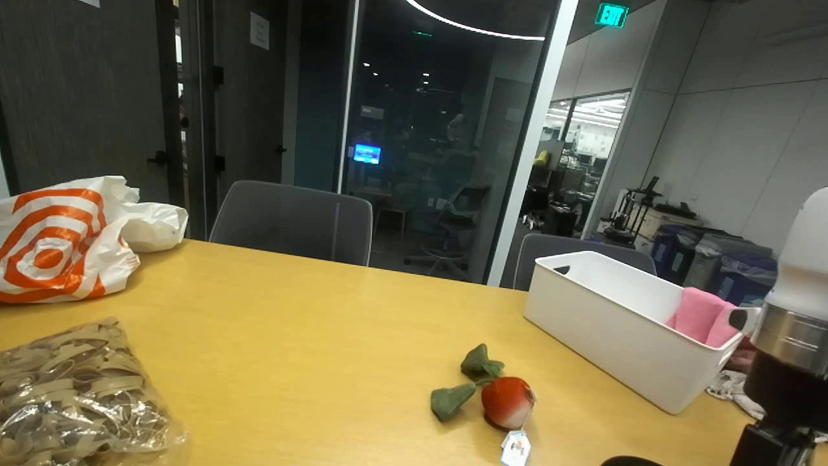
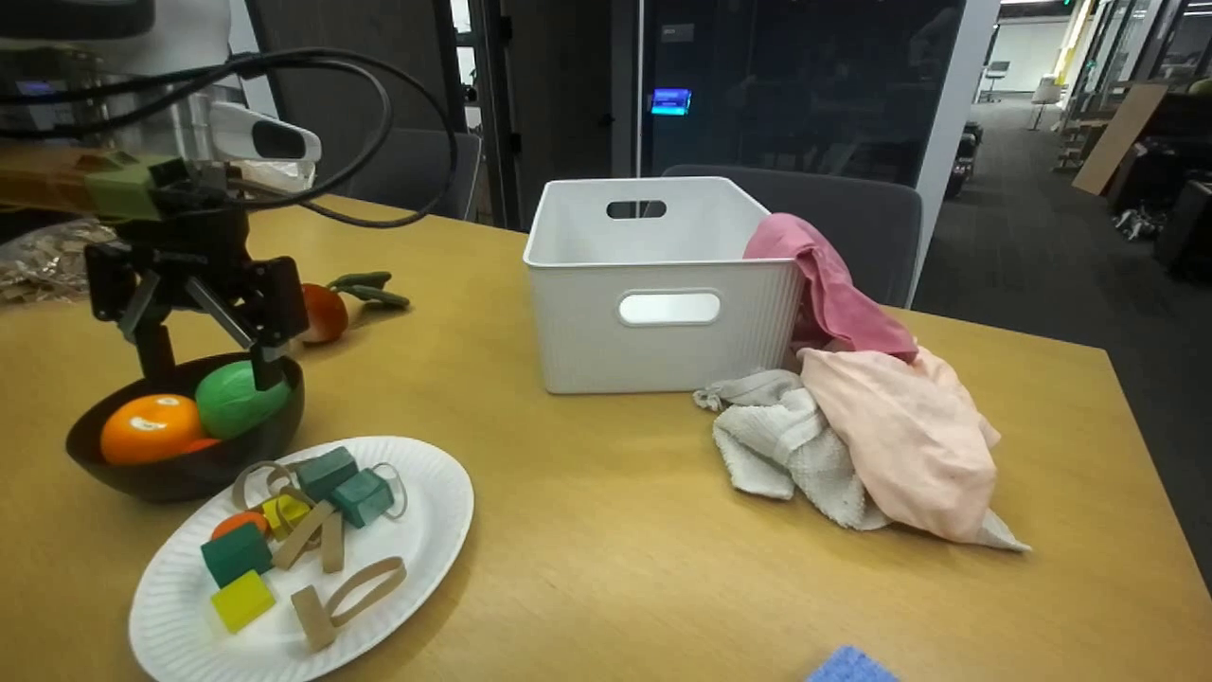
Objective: Put the orange, the apple and the strawberry in the black bowl
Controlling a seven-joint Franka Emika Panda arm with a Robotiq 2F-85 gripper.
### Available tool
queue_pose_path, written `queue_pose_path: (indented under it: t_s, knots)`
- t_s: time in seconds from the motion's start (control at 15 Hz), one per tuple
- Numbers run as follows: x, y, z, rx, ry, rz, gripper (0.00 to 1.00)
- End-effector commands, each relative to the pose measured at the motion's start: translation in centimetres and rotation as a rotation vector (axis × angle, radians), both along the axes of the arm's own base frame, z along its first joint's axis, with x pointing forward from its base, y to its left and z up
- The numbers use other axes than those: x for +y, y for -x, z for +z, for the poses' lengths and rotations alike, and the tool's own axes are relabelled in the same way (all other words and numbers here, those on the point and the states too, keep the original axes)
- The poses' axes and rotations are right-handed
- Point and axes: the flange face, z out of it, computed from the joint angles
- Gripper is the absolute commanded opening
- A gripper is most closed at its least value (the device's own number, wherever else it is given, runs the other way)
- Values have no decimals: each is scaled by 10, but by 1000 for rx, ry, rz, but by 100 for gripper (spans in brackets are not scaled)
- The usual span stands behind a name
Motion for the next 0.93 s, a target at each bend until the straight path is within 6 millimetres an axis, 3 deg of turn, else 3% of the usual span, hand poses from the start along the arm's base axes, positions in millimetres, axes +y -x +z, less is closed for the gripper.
queue_pose_path:
  t_s: [0.0,0.47,0.53,0.6,0.87]
  knots:
    - [-16,5,31,4,-38,-19,100]
    - [-35,11,72,-47,-98,-43,100]
    - [-37,10,74,-56,-105,-50,100]
    - [-32,8,61,-35,-66,-49,100]
    - [-35,9,66,-48,-77,-56,100]
